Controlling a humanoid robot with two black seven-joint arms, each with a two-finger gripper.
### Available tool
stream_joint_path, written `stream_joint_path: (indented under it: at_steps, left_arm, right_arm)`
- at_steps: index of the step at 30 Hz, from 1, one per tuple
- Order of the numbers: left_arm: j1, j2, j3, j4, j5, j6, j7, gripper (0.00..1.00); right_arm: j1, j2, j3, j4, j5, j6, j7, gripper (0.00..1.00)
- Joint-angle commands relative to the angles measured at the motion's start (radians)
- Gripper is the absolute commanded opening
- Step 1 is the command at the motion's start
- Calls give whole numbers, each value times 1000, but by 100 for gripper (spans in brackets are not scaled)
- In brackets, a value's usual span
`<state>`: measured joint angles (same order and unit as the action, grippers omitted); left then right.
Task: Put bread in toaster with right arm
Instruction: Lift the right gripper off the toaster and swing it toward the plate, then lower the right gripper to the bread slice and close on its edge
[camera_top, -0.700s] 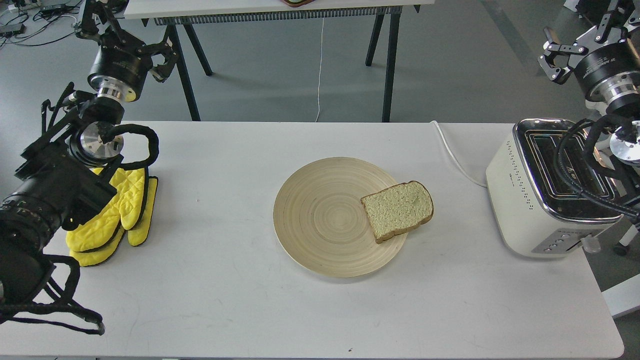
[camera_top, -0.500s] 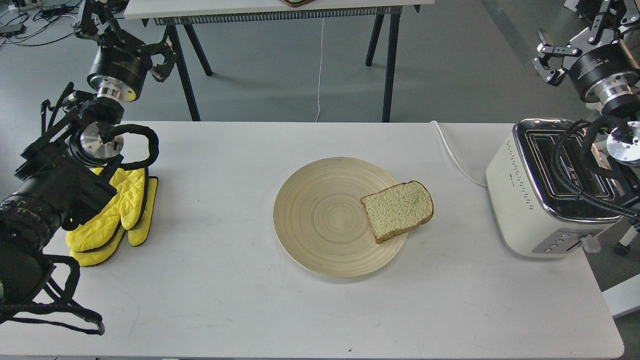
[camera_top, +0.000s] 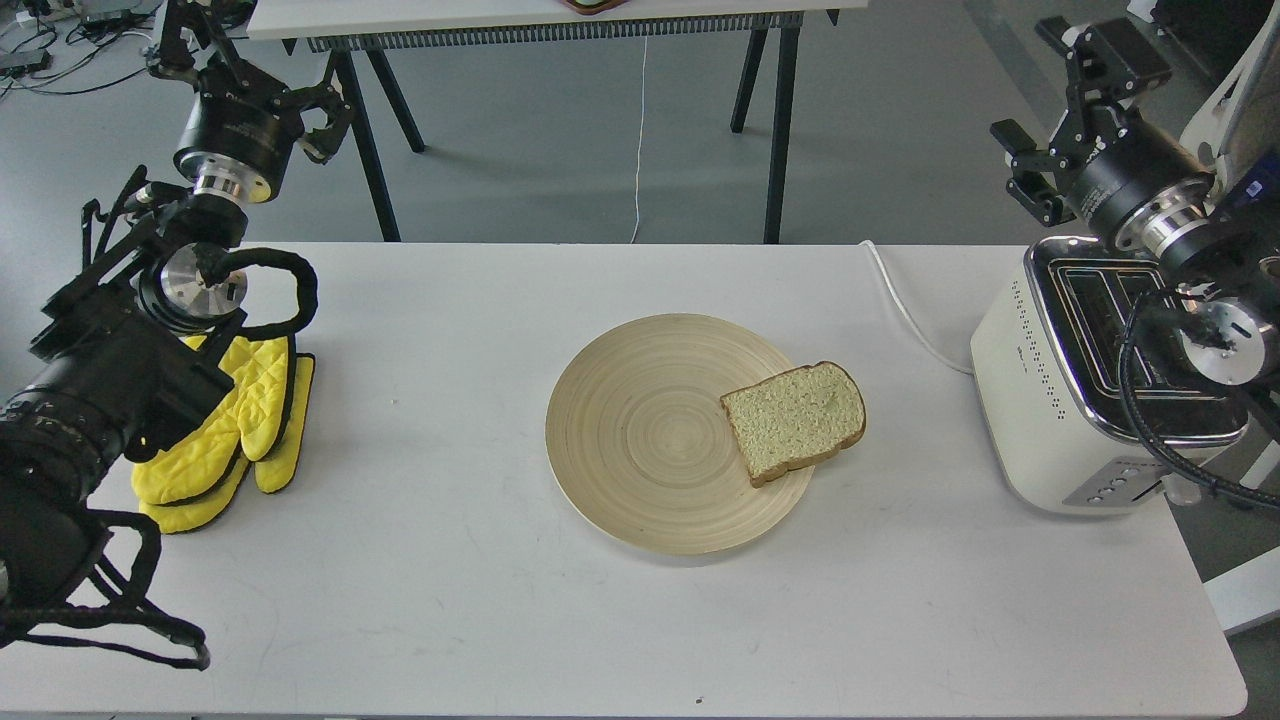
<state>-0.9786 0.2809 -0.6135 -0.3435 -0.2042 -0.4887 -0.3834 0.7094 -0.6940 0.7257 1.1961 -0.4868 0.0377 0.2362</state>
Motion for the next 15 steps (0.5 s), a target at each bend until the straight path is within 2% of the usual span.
stream_joint_path:
  at_steps: [1, 7, 9, 15]
  left_arm:
    - [0, 0, 0, 0, 0, 0, 0, 100]
    - [0, 0, 0, 0, 0, 0, 0, 100]
    - [0, -2, 0, 0, 0, 0, 0, 100]
    - [0, -2, 0, 0, 0, 0, 0, 100]
  right_arm:
    - [-80, -1, -44, 92, -177, -58, 0, 99]
    - [-133, 30, -149, 89, -326, -159, 3, 99]
    - [-151, 30, -175, 88, -354, -197, 18, 98]
    - [-183, 62, -279, 47, -426, -252, 26, 95]
